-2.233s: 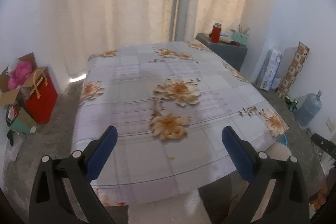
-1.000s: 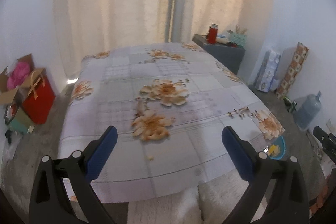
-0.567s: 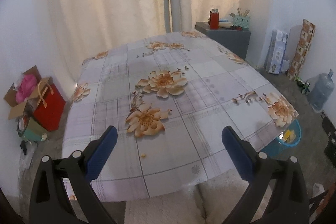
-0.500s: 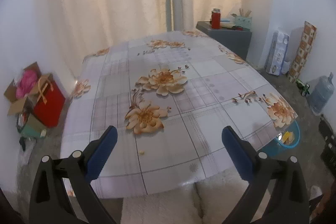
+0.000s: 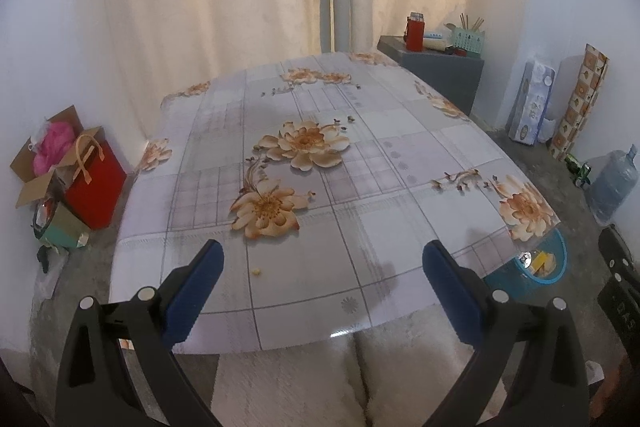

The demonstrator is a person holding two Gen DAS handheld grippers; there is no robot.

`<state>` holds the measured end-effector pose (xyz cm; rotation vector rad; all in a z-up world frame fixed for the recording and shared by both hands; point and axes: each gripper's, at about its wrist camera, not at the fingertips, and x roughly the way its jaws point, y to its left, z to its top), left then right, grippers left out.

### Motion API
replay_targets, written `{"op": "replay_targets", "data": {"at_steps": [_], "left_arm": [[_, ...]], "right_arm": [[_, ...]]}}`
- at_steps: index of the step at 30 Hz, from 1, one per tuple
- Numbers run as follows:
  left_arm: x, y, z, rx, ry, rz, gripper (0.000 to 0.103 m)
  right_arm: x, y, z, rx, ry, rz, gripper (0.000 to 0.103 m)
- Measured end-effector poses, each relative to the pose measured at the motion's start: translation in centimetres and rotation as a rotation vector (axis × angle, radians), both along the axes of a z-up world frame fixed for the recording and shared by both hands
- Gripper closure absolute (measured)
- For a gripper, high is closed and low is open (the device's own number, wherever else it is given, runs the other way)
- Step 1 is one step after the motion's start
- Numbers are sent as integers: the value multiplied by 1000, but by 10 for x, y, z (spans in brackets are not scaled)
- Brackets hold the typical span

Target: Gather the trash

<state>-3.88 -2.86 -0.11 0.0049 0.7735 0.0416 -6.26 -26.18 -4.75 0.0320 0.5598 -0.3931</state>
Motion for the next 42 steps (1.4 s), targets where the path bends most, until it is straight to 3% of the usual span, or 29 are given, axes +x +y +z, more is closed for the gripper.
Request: {"op": "replay_targets", "data": {"at_steps": [42], "left_arm": [[-13,7,3,-11,-9,41,5]], "right_arm": [[-9,2,9,4,-5,-32,8]]}}
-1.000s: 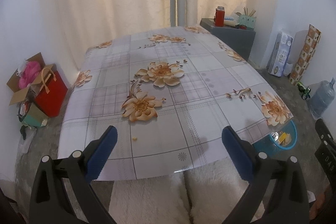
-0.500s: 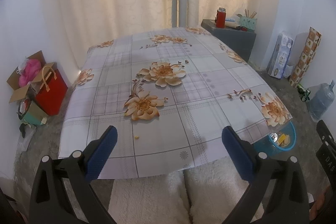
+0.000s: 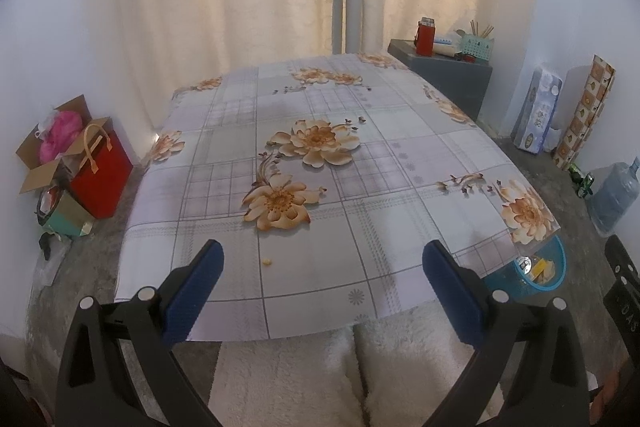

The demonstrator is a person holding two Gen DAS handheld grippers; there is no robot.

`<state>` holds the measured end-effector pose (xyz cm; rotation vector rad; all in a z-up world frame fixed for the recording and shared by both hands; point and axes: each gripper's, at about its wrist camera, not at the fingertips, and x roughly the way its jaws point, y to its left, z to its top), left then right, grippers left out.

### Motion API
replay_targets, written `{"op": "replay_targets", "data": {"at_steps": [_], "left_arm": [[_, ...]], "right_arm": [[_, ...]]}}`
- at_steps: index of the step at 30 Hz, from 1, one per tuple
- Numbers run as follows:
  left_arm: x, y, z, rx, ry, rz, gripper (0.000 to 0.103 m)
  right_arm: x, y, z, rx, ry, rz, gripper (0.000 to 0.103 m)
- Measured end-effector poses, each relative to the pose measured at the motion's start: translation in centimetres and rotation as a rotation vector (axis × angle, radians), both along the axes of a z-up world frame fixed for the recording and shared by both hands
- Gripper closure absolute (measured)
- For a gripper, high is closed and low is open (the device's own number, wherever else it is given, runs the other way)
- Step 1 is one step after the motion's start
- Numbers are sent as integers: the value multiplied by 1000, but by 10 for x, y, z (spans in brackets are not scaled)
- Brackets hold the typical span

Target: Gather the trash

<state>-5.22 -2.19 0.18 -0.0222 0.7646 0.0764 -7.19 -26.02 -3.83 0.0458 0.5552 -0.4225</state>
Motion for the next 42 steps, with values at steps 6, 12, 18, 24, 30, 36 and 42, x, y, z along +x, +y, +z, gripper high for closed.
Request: {"op": "replay_targets", "data": {"at_steps": [6,12,18,24,30,36,42], "left_arm": [[0,3,1,-1,6,10,5],[2,4,0,1,13,22,5],[2,4,0,10,7,23,5],[3,5,0,15,10,35,5],[2,2,2,25,8,30,5],[-1,-1,2,35,3,22,5],[-3,-4,2,38,1,15,5]], "right_arm": [[-1,1,-1,2,3,2,8],[-3,4,-3,3,6,3,8],[-2,4,-3,3,5,2,8],[-2,3,-3,4,5,3,8],[-1,2,-2,3,6,5,8],[-1,1,-2,6,6,5,8],[0,0,-2,5,6,8,8]]}}
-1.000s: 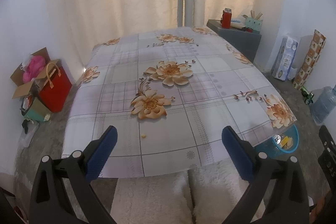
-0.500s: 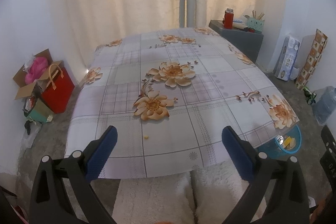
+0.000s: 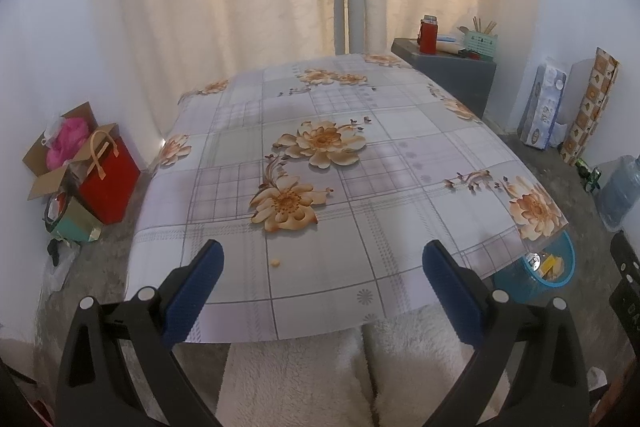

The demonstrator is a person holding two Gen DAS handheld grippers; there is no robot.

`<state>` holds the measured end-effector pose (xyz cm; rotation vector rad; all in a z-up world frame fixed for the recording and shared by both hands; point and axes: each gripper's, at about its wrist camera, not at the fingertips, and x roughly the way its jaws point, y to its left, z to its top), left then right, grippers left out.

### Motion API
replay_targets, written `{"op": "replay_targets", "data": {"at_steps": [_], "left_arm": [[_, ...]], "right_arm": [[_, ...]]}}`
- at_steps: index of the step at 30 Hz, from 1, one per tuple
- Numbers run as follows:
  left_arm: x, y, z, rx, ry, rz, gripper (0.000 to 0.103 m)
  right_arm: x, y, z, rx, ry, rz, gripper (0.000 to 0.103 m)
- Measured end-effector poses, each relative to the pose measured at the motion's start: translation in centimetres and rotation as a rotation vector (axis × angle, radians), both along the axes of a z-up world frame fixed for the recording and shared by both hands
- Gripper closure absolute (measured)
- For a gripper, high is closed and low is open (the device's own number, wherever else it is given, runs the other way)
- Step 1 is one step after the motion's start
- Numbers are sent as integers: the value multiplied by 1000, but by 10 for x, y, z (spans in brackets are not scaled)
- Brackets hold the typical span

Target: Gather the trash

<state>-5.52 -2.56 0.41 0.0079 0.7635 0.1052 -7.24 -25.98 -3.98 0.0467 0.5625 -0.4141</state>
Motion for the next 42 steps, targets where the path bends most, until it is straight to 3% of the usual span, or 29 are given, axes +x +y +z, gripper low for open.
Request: {"op": "replay_targets", "data": {"at_steps": [42], "left_arm": [[0,1,0,-4,6,-5,5]], "right_arm": [[-3,-3,1,4,5,9,8]]}}
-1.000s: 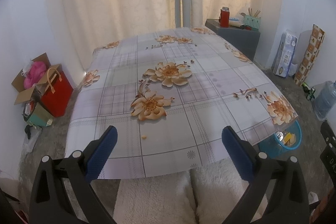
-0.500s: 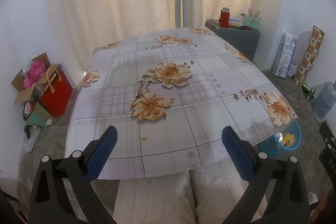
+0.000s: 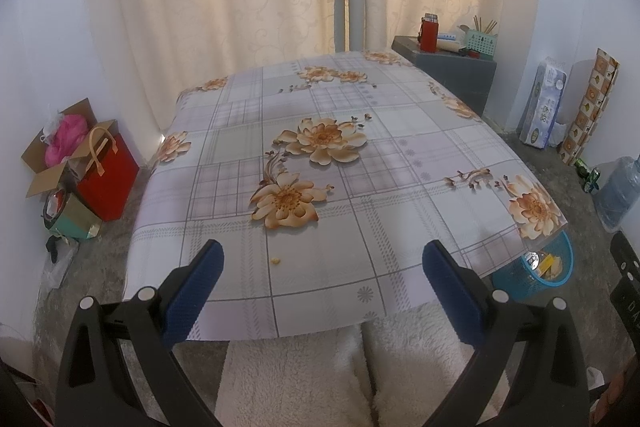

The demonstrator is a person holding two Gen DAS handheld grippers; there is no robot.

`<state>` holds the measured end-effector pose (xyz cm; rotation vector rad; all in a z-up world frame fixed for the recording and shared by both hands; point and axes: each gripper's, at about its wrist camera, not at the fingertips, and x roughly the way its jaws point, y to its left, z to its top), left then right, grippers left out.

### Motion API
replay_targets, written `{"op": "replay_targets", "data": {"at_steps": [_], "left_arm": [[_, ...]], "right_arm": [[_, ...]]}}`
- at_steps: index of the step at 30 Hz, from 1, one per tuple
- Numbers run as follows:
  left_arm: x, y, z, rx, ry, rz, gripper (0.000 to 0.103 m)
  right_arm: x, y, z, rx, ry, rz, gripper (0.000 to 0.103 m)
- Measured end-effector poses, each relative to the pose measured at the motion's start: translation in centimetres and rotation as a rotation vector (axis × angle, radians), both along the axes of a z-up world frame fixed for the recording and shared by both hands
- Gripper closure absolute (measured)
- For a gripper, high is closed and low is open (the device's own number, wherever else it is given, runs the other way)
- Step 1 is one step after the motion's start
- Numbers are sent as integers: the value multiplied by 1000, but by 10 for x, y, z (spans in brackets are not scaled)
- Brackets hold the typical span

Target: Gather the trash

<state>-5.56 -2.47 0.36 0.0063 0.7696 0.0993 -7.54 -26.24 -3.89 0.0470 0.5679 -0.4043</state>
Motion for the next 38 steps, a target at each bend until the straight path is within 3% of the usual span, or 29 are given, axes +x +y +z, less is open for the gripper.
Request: {"op": "replay_targets", "data": {"at_steps": [38], "left_arm": [[-2,2,-3,-1,3,5,5]], "right_arm": [[2,-2,0,4,2,3,8]]}}
